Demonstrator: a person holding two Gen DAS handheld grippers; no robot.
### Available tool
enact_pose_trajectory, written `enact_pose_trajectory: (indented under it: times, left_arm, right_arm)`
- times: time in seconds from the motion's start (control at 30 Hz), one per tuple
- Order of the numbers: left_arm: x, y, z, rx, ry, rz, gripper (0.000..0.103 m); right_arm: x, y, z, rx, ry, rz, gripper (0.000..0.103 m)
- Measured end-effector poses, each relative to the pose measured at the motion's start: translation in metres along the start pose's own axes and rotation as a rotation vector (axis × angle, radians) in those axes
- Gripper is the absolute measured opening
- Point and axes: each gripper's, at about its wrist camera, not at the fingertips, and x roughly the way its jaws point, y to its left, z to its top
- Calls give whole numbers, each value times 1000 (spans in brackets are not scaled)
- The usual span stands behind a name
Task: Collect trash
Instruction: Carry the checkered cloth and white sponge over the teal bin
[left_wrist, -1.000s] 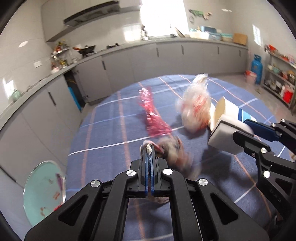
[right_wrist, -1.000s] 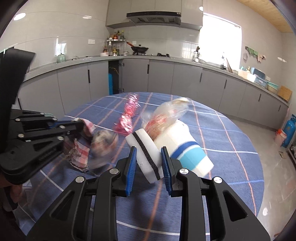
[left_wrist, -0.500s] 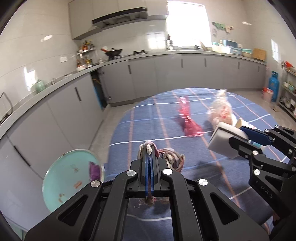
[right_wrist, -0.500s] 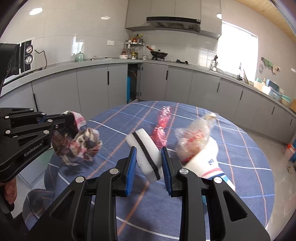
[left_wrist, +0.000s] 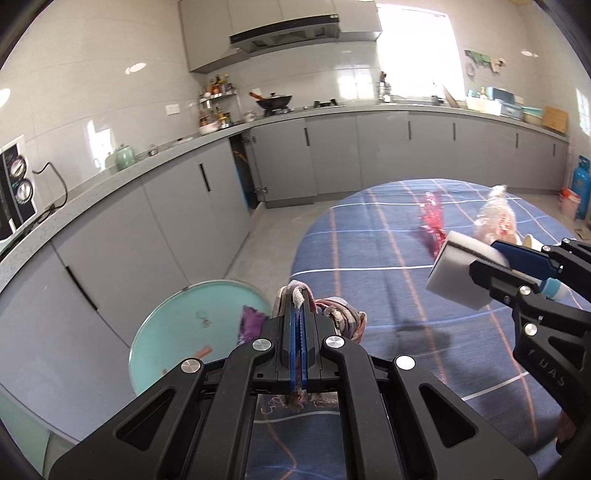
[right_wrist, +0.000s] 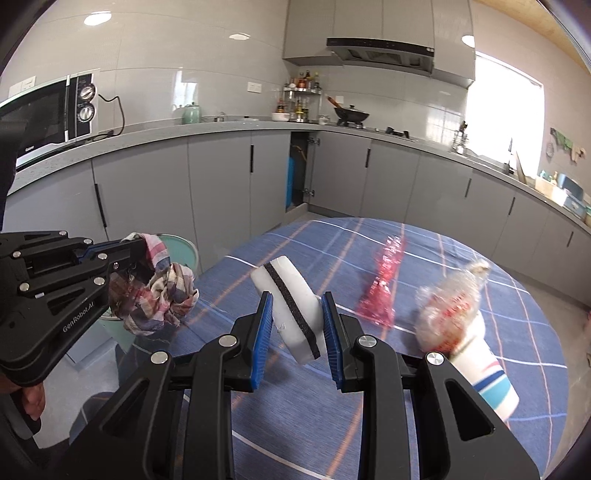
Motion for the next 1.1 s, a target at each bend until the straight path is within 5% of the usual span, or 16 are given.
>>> enact_pose_trajectory:
  times: [1.1]
  left_arm:
    - [11,117,-15,-142,25,235,3]
  right_arm:
    - [46,92,49,-115,-11,171,27]
